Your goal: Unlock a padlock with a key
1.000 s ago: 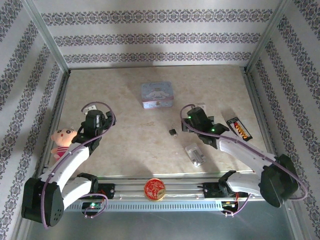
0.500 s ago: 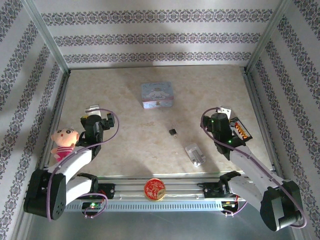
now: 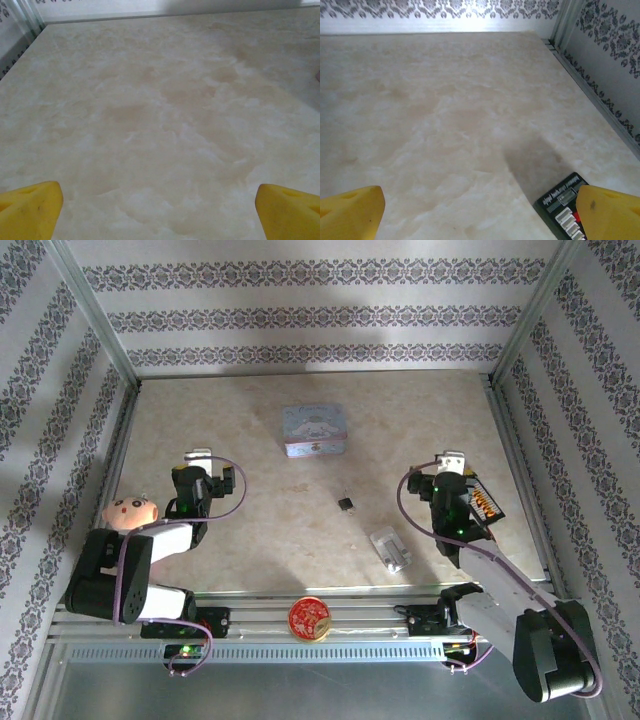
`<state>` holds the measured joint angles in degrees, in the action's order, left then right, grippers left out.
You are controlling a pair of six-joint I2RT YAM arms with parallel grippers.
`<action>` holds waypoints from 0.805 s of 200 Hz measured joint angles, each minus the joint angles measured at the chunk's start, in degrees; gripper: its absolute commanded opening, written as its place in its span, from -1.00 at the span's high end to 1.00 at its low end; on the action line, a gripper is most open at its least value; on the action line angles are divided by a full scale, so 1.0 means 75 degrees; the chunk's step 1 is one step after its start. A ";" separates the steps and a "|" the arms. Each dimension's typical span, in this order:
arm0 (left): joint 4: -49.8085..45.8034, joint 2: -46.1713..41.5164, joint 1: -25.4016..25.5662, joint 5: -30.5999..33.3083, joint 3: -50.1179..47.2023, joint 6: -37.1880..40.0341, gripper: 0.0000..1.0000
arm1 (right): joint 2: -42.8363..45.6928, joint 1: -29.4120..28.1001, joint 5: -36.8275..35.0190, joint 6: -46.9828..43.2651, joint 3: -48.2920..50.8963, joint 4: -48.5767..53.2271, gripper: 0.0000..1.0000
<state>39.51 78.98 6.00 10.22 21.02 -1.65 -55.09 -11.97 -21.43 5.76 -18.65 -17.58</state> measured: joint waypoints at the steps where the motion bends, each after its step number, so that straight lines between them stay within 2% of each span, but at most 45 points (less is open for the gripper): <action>1: 0.0017 0.0006 -0.0006 -0.0009 -0.0003 0.0003 -0.98 | -0.0006 0.0009 0.0000 -0.0003 0.0017 -0.0017 -0.97; 33: 0.1040 0.0356 -0.0364 -0.0463 -0.0207 0.0152 -0.98 | -0.0216 0.0440 0.0201 -0.0114 0.0565 -0.0691 -0.96; 68: 0.2279 0.1501 -0.0965 -0.1180 -0.0414 0.0102 -0.98 | -0.0347 0.0801 0.0478 -0.0254 0.0787 -0.1428 -0.97; 92: 0.2328 0.1670 -0.1078 -0.1731 -0.0428 0.0085 -0.98 | -0.0347 0.0976 0.0740 -0.0417 0.0857 -0.1859 -0.96; 124: 0.2279 0.1670 -0.1134 -0.2920 -0.0128 0.0204 -0.98 | -0.0659 0.1291 0.1215 -0.0481 0.1037 -0.2789 -0.96; 161: 0.2270 0.1670 -0.1174 -0.3302 -0.0096 0.0224 -0.98 | -0.1754 0.1580 0.1749 -0.0469 0.1157 -0.3963 -0.96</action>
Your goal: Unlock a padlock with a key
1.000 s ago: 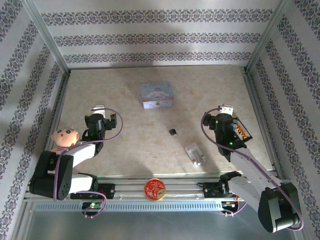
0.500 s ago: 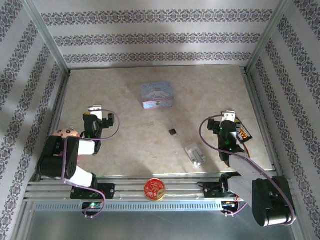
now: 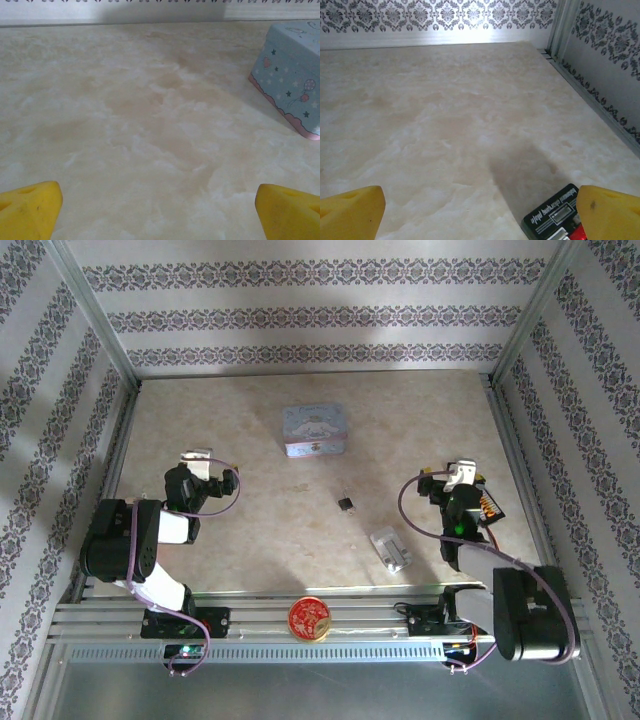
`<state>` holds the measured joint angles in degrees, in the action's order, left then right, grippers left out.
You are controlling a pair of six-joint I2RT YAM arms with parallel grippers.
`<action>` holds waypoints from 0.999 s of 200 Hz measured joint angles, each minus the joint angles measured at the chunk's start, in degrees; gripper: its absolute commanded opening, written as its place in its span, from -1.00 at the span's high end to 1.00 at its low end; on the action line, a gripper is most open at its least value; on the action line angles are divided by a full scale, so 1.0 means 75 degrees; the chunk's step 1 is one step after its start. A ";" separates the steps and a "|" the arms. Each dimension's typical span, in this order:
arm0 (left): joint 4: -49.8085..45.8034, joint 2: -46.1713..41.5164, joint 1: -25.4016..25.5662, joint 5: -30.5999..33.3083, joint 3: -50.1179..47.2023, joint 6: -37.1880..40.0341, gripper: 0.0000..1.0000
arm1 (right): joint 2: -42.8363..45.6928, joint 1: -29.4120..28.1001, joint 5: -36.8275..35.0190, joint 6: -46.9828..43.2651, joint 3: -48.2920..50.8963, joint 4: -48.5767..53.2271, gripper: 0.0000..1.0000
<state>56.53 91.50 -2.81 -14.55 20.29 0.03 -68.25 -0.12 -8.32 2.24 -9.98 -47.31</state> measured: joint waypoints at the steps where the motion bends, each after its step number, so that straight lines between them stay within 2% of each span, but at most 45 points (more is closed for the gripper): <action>1: 0.0000 0.0000 0.0000 0.0006 0.0000 -0.0003 -0.99 | -0.0023 0.0003 0.0015 0.0006 0.0000 -0.0023 -0.96; 45: 0.0003 0.0000 -0.0012 0.0367 0.0000 -0.0064 -0.98 | -0.1810 0.0087 0.0638 0.0087 -0.0221 -0.1428 -0.96; 69: 0.0003 0.0000 -0.0035 0.0431 0.0000 -0.0064 -0.99 | -0.2687 0.0105 0.0662 0.0181 -0.0341 -0.2092 -0.96; 108: 0.0000 0.0000 -0.0041 0.0428 0.0000 -0.0061 -0.99 | -0.2678 -0.0003 0.0393 0.0265 -0.1020 -0.1609 -0.96; 128: 0.0003 0.0000 -0.0041 0.0428 0.0000 -0.0061 -0.98 | -0.2678 -0.0052 0.0629 0.0117 -0.1323 -0.1393 -0.96; 200: 0.0000 0.0000 -0.0041 0.0425 0.0000 -0.0061 -0.99 | -0.2678 -0.0055 0.0976 -0.0015 -0.1405 -0.1093 -0.96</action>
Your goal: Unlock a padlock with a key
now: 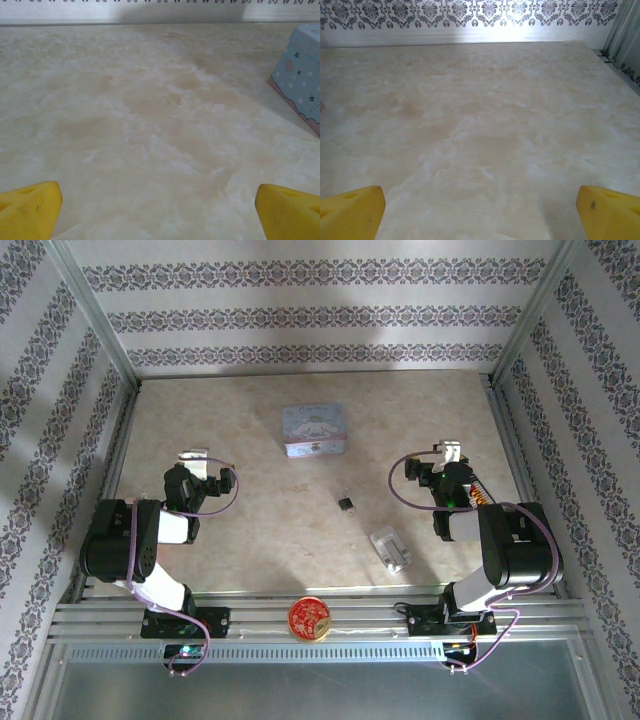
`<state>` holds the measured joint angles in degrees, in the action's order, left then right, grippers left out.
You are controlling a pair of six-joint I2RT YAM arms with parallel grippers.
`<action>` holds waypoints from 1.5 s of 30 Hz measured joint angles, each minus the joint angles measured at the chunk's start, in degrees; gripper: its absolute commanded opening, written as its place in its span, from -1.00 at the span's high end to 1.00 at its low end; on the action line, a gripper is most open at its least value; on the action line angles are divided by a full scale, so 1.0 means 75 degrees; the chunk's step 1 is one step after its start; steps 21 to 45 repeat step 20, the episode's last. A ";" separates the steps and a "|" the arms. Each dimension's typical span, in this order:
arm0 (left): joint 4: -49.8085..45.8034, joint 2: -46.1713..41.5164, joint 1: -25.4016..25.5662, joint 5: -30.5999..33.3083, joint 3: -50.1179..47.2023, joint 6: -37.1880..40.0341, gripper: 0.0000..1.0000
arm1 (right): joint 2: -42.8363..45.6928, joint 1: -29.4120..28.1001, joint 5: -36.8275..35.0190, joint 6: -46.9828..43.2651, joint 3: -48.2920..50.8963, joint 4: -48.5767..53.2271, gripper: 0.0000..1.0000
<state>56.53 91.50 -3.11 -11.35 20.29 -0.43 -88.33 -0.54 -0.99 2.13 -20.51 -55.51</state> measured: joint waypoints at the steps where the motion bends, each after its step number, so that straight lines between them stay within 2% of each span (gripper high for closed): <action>1: 0.0000 0.0000 0.0000 0.0000 0.0000 0.0000 -0.99 | 0.0000 0.0000 0.0006 -0.0003 0.0000 0.0006 -0.96; 45: 0.0000 0.0000 0.0000 0.0003 0.0000 0.0000 -0.99 | 0.0000 0.0000 0.0012 -0.0085 0.0000 0.0009 -0.96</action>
